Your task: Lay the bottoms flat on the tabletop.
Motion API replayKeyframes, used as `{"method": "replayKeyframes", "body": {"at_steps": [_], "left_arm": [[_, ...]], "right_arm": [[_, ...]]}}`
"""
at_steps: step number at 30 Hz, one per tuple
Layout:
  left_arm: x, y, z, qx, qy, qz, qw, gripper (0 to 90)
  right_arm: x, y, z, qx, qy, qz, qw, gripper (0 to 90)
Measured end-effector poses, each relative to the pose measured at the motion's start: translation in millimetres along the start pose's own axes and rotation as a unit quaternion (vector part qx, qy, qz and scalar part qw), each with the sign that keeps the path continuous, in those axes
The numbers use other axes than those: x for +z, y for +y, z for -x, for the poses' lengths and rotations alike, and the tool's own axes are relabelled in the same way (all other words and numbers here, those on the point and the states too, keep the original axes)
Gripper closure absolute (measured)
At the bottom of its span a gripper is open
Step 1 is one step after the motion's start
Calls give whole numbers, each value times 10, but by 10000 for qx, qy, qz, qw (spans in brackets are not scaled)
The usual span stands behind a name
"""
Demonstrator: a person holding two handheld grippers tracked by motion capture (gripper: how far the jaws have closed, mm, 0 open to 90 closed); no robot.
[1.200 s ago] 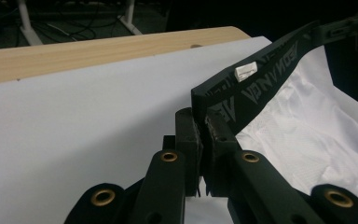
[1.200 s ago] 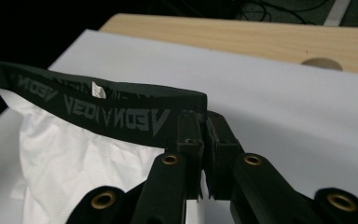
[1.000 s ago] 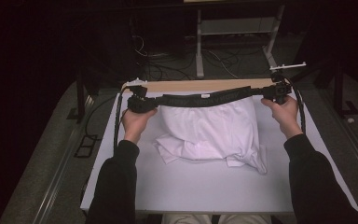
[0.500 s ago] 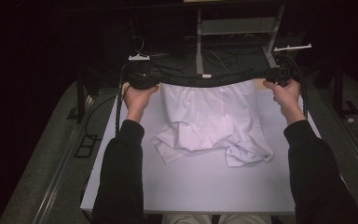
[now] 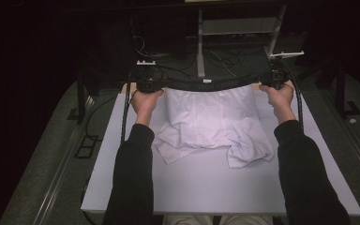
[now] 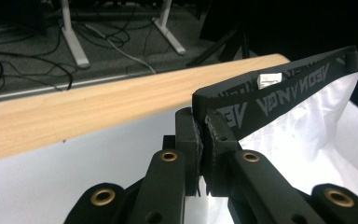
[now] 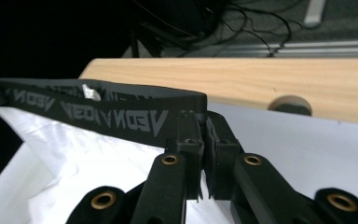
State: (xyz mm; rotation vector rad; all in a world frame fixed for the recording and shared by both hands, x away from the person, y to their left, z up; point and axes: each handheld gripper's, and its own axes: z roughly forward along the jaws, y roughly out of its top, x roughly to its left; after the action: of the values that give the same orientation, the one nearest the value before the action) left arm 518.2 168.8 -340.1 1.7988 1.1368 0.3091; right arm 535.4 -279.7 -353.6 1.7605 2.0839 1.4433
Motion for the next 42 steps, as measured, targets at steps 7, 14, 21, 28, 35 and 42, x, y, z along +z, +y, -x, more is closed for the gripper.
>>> {"method": "replayKeyframes", "body": {"at_steps": [7,14,21,28,35,42], "left_arm": [[166,-29,-106,-140,39,-48,9999,858],[201,138,-95,341,126,-88,9993,858],[147,329,-90,192,-19,132,9997,858],[171,420,-62,91,25,141,9999,858],[219,308,-110,-175,252,211,9993,698],[298,22,-180,-145,349,13,9993,444]], "right_arm": [[144,21,70,36,-195,-207,9996,852],[114,152,87,49,-57,45,10000,852],[70,254,100,-8,-113,151,9998,852],[-21,393,-4,-144,-253,351,9990,851],[54,353,38,69,-202,399,9990,547],[134,101,83,-296,-362,264,9986,342]]}}
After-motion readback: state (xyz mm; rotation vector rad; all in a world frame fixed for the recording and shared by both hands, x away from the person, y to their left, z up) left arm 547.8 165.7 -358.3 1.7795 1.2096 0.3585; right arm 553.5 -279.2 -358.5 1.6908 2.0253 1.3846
